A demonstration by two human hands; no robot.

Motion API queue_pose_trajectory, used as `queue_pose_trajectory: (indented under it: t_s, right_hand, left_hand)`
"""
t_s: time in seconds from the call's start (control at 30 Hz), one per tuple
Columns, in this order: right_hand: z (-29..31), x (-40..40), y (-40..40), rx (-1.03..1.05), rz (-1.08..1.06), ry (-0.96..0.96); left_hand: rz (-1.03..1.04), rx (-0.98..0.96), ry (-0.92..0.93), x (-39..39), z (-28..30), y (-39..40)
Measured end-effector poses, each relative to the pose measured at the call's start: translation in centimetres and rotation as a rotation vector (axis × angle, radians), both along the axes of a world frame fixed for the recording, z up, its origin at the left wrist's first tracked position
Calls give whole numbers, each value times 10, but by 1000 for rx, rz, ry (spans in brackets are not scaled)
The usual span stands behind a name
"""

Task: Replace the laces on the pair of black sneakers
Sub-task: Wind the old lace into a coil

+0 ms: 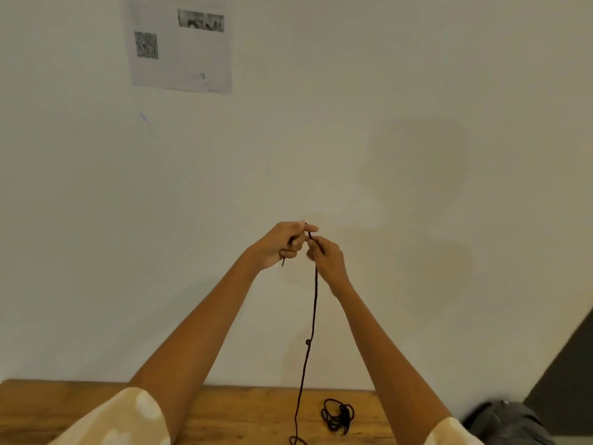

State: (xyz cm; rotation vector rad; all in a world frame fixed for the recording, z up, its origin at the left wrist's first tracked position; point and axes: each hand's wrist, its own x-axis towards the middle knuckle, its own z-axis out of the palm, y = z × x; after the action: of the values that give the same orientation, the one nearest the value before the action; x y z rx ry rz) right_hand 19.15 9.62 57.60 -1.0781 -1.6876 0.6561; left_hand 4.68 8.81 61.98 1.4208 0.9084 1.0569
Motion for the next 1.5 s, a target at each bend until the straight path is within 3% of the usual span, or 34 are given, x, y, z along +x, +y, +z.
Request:
queue_pose_trajectory:
  t_s: [0.13,0.23,0.33,0.43,0.6,0.77,0.87,0.97,1.13,1.3,1.43,1.5]
  right_hand:
    - [3,-2,-3,-85,43,236]
    - [12,4,-3,-23,4,341]
    - [18,12,4,40,5,278]
    - [17,15,16,74,-30,196]
    - [8,12,18,74,-15,-5]
    - [-3,13,7,17,100,-205]
    - [8,16,-4,-26,236,-329]
    - [34,12,-5,64,271,-469]
    - [86,10,15,170,94,-259]
    - [85,6,31,104,107,-303]
    - [45,5,24,-31,186,-193]
    - [25,4,15,-77,188,-254]
  left_hand:
    - [-194,23,53,14,2,-3]
    - [-338,-84,-73,11,5,-6]
    - [-244,-179,-9,10,3,-6]
    - [-86,-98,92,12,-5,0]
    - [-9,12,-198,17,-10,2]
    - [123,92,-352,9,-10,9]
    - [159,129,-255,3,-12,10]
    - [104,167,-74,6,-12,4]
    - [-87,77,-32,9,-5,-14]
    - [-292,12,-42,-5,2,-27]
    - [-236,38,-208,-9,4,-26]
    - [-112,12,-235,-10,1,-21]
